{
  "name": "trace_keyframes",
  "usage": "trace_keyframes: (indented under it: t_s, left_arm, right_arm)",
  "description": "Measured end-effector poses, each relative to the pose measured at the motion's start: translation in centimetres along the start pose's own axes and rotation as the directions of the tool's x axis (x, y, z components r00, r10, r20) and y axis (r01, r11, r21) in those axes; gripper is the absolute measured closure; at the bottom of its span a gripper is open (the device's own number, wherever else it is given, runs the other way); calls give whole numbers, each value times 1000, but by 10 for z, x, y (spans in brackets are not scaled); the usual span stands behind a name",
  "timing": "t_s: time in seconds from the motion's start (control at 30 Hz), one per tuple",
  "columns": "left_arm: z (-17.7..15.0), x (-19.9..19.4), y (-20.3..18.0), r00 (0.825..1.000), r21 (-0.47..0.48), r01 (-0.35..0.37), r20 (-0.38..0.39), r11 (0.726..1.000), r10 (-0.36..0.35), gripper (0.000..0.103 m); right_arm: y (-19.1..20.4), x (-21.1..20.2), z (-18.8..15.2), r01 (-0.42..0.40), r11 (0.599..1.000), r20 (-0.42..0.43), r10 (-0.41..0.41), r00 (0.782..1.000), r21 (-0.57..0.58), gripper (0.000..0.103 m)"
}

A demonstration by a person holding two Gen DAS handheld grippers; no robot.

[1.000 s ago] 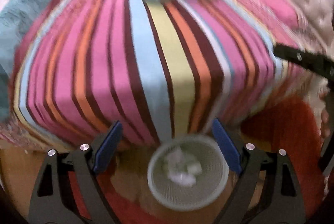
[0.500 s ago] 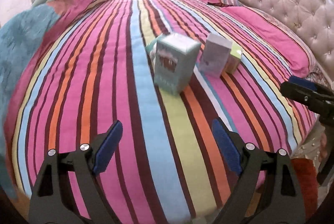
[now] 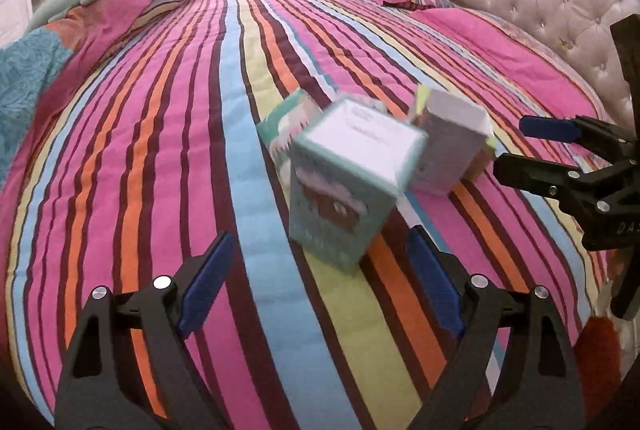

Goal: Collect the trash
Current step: 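Grasp the teal box with the left tool while the right tool grasps a white box, then carry the teal and white boxes to the wastebasket and open both tools to drop them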

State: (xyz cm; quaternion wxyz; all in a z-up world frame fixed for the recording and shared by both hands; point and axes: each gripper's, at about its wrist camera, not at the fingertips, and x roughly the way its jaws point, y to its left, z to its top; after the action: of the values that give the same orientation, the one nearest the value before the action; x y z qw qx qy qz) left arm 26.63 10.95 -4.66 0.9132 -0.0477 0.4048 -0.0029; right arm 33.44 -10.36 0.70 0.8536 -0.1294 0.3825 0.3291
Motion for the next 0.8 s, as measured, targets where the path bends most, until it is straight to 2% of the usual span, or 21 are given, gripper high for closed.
trace_keyframes:
  t_s: [0.27,0.37,0.4,0.43,0.47,0.5,0.53,0.67,0.77,0.8]
  left_arm:
    - [13,23,1,1000,17,12,6,1000,-12,18]
    - [17,28,5,999,-19,26,19,999,-26,18]
    - [18,31,7,999,-42,38,10,998,-37,20]
    - [21,35,8,999,-51,50,0,997,-50,27]
    - [21,37,7,998,-53,64,-9,997,-65,32]
    - [22,39,6,997,-54,81,-12,995,-82,46]
    - [23,39,4,995,-54,93,-15,994,-94,54]
    - [25,41,2,997,-76,76,-26,994,-78,54]
    - [21,34,8,994,-121,105,-12,987,-107,55]
    - [18,29,10,992,-135,122,-2,983,-123,55]
  right_arm:
    - [4,27,16,-4,999,-51,1,999,-42,18]
    - [8,36,19,-2,999,-61,0,998,-36,19]
    - [11,39,19,1,999,-64,-4,998,-43,19]
    - [13,41,20,7,999,-59,-10,998,-50,21]
    - [16,42,21,13,998,-58,-16,998,-55,26]
    - [18,43,22,19,998,-57,-23,998,-60,30]
    - [20,43,24,24,998,-59,-27,998,-62,39]
    - [24,44,26,40,996,-76,-46,996,-76,57]
    - [26,39,25,26,997,-87,-32,996,-72,69]
    - [26,37,23,11,998,-90,-16,996,-64,70]
